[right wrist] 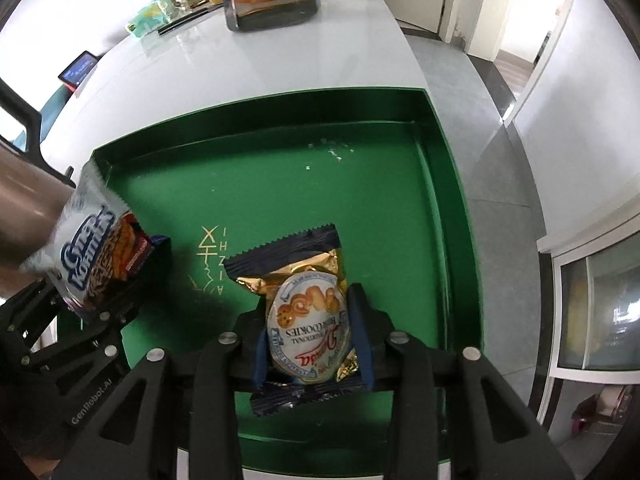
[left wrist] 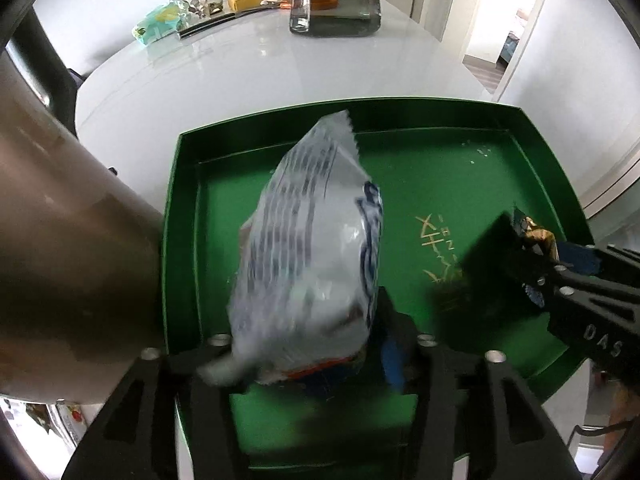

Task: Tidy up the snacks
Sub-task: 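Lower both packets into the green tray and open both grippers, then withdraw both tools from the tray back toward the remaining snacks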

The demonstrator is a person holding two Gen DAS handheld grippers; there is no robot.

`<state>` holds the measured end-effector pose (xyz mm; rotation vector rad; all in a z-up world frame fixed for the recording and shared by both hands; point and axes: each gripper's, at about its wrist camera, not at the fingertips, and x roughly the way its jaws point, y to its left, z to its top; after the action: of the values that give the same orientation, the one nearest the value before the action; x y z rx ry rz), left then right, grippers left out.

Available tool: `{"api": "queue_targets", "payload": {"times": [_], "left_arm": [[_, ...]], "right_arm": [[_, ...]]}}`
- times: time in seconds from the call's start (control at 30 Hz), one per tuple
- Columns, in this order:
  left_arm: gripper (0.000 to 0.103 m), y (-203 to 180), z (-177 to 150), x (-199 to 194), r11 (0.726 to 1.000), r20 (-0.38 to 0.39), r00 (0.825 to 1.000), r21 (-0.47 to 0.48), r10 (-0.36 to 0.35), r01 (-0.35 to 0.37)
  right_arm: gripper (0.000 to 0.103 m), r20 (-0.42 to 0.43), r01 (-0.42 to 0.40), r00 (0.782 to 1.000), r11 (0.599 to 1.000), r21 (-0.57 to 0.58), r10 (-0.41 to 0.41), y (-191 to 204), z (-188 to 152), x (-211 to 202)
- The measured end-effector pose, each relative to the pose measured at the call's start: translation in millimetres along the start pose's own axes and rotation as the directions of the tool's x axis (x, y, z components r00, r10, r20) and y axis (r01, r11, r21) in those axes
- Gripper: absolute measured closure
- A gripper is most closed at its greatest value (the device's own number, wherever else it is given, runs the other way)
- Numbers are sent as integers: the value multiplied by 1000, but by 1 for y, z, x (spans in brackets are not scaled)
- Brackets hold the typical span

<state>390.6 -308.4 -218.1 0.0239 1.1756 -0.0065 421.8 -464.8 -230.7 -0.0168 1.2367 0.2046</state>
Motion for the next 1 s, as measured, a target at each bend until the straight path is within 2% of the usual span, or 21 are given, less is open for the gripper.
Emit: {"api": "queue_targets", "payload": {"times": [0.03, 0.07, 0.17, 0.23, 0.33, 0.4, 0.43, 0.53, 0.73, 1.0], "left_arm": [[42, 3, 2, 3, 1000, 0, 1000, -3, 5, -5], [40, 5, 1, 3, 1000, 0, 1000, -13, 2, -2], [36, 9, -1, 3, 999, -9, 1000, -33, -8, 7], [27, 9, -1, 1, 1000, -6, 1000, -20, 4, -4], [15, 7, -1, -2, 1000, -1, 1000, -16, -1, 1], [4, 3, -2, -7, 1000, 10, 1000, -9, 2, -1], [2, 1, -3, -9, 1000, 20, 1000, -1, 3, -3], [2, -5, -5, -19, 1000, 45, 999, 14, 2, -3], [2, -12, -16, -43, 999, 69, 997, 25, -31, 29], [2, -6, -54, -94, 995, 103, 992, 70, -77, 70]], "right_arm": [[55, 8, -4, 1000, 1000, 7, 4, -1, -1, 1], [49, 14, -12, 1000, 1000, 9, 12, -1, -1, 1], [45, -1, -7, 1000, 1000, 21, 7, -2, -1, 0], [15, 2, -24, 1000, 999, 45, 24, -5, -1, -4], [0, 39, -38, 999, 996, 79, 35, -11, -2, -19], [0, 52, -38, 998, 995, 94, 33, -14, -2, -27], [0, 62, -35, 998, 994, 108, 28, -17, -2, -32], [0, 119, -38, 993, 988, 147, 21, -23, -5, -51], [0, 160, -18, 987, 990, 140, -4, -18, -16, -80], [0, 234, 20, 971, 994, 105, -45, 4, -56, -130]]}}
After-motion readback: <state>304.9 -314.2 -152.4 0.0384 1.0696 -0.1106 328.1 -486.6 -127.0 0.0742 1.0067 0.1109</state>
